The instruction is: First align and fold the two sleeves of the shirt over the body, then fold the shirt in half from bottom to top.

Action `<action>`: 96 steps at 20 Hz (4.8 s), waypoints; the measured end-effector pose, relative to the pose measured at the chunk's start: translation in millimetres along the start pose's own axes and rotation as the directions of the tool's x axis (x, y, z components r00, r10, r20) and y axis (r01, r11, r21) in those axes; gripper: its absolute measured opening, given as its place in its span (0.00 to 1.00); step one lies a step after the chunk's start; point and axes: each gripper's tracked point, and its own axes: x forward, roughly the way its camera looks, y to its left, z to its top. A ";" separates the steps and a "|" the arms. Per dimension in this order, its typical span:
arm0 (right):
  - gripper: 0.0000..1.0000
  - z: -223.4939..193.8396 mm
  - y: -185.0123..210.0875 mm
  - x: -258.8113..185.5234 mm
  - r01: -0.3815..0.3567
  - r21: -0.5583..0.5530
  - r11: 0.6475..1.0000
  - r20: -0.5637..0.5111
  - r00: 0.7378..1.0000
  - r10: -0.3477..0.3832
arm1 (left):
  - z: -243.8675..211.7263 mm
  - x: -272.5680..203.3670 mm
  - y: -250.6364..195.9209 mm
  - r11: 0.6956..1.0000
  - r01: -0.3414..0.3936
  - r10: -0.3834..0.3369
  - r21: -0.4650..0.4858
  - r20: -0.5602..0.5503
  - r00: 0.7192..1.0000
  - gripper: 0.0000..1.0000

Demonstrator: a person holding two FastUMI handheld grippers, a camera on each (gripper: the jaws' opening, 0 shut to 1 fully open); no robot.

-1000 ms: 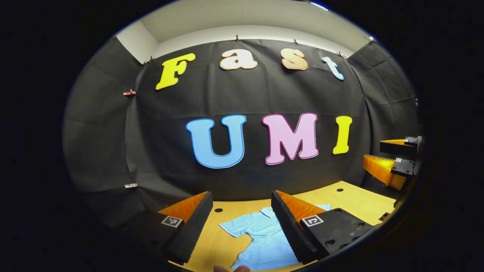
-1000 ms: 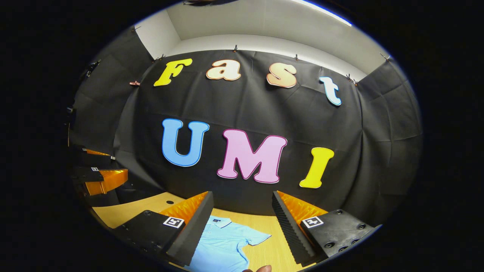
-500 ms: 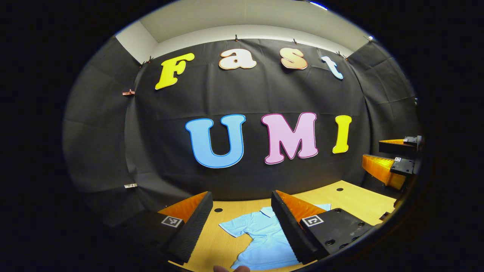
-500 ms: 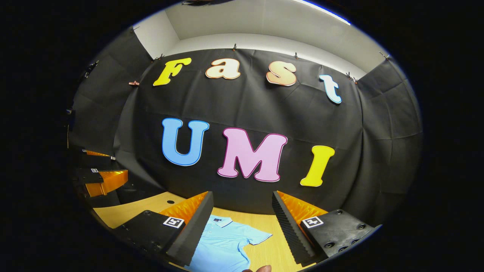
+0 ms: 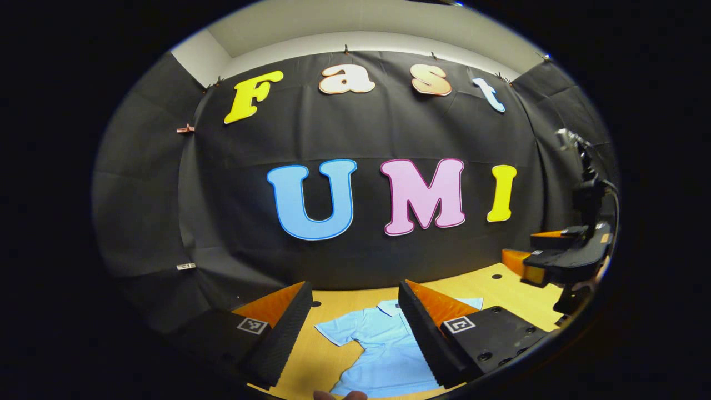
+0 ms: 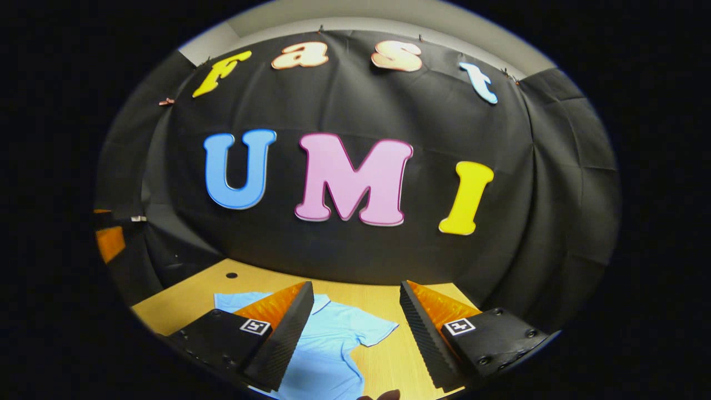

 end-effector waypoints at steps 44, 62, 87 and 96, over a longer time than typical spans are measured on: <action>0.05 -285.0 -61.6 235.6 0.189 0.144 0.971 -0.612 0.788 -0.063 | -82.2 17.7 28.3 0.983 -0.185 0.186 0.020 -0.174 0.967 0.99; 0.05 -223.6 161.6 214.3 -0.217 0.156 0.964 -0.518 0.813 0.267 | -94.4 -31.3 79.8 0.965 -0.261 0.257 0.006 -0.189 0.948 0.99; 0.36 -283.5 234.4 189.7 -0.322 0.053 0.945 -0.608 0.740 0.286 | -108.8 -54.2 114.8 0.938 -0.346 0.337 -0.002 -0.213 0.917 0.99; 0.79 -250.7 229.9 186.8 -0.350 0.070 0.934 -0.481 0.808 0.339 | -113.8 -25.3 94.8 0.959 -0.283 0.280 0.017 -0.226 0.933 0.99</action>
